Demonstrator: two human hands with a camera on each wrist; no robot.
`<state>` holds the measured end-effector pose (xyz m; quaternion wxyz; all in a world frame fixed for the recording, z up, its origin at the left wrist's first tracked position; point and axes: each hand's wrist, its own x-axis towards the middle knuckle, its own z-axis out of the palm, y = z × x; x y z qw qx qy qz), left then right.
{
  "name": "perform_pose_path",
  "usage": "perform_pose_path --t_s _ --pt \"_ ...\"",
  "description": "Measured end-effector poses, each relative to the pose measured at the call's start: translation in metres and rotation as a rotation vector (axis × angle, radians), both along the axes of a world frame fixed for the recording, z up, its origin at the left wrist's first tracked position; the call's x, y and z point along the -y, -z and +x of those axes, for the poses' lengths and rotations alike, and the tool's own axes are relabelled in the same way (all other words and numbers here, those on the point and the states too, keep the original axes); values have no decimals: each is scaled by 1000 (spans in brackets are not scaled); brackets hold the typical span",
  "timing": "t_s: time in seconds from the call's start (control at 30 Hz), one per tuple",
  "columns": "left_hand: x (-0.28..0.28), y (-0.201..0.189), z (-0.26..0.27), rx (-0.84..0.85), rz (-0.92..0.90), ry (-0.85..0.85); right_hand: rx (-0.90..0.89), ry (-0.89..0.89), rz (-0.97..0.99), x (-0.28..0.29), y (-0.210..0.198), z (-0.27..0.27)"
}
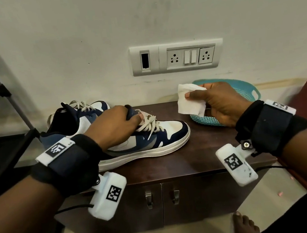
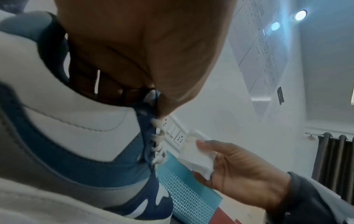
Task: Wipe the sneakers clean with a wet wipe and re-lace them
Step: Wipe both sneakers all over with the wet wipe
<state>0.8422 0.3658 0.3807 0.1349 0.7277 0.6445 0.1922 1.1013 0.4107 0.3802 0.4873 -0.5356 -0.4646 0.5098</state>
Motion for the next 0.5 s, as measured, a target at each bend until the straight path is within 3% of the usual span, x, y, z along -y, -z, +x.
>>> perform_pose_path --t_s 0.27,0.4,0.5 --pt "-16 -11 8 18 -112 201 573 53 490 14 6 18" --pt "-29 -14 4 112 -192 304 765 -61 521 30 20 23" --pt "-36 -11 4 162 -210 308 796 -119 488 46 36 21"
